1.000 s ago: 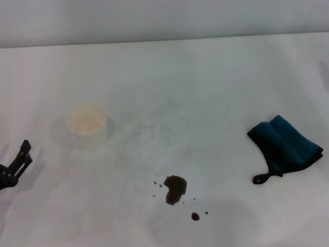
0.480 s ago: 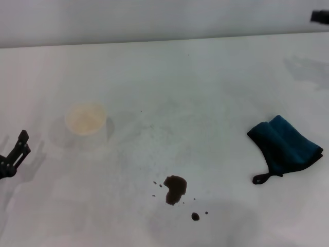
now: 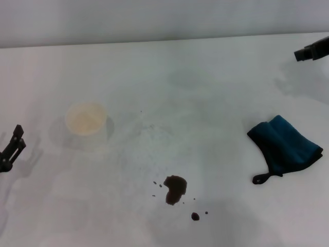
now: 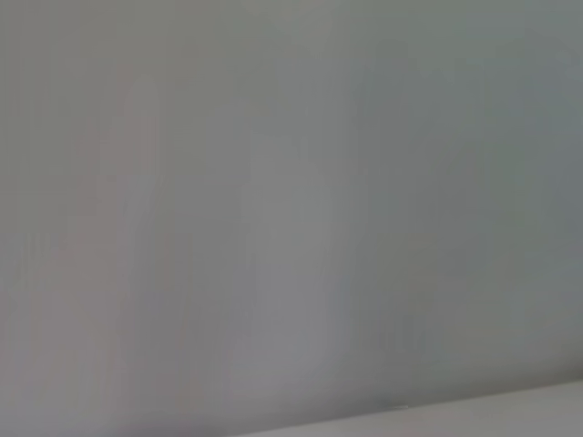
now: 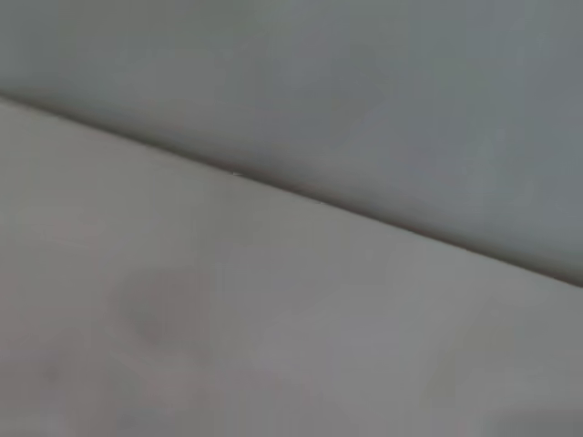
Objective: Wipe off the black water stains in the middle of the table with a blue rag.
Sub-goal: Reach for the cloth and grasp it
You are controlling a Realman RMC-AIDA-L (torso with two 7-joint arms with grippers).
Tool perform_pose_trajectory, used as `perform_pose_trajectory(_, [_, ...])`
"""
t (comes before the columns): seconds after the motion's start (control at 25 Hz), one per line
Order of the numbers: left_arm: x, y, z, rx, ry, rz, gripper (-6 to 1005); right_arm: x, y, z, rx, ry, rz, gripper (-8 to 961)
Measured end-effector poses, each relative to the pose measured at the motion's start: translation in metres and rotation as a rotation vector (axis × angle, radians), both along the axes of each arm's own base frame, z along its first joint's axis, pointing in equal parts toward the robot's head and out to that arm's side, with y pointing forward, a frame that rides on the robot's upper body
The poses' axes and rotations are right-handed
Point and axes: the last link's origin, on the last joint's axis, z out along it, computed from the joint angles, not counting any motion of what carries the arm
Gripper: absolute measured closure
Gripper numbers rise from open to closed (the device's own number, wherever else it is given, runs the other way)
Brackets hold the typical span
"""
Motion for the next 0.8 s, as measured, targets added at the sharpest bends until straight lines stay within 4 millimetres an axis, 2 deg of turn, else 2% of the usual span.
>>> perform_pose_trajectory(0.12, [0.002,0.002,0.003,0.02,-0.005,-0.015,113,-0.013,0.0,-0.014,-0.04,-0.122,-0.044,662])
perform_pose_trajectory(0.36, [0.003,0.006,0.013,0.071,0.001,-0.028,114,-0.034,-0.01,-0.065,-0.173,-0.243,-0.072,664])
perform_pose_trajectory(0.48, [0.003,0.01,0.017,0.086,0.007,-0.032,114,-0.04,-0.016,-0.083,-0.197,-0.265,-0.097,664])
perform_pose_trajectory(0.8, [0.002,0.017,0.024,0.106,0.03,-0.031,114,-0.047,-0.035,-0.111,-0.247,-0.281,-0.172,664])
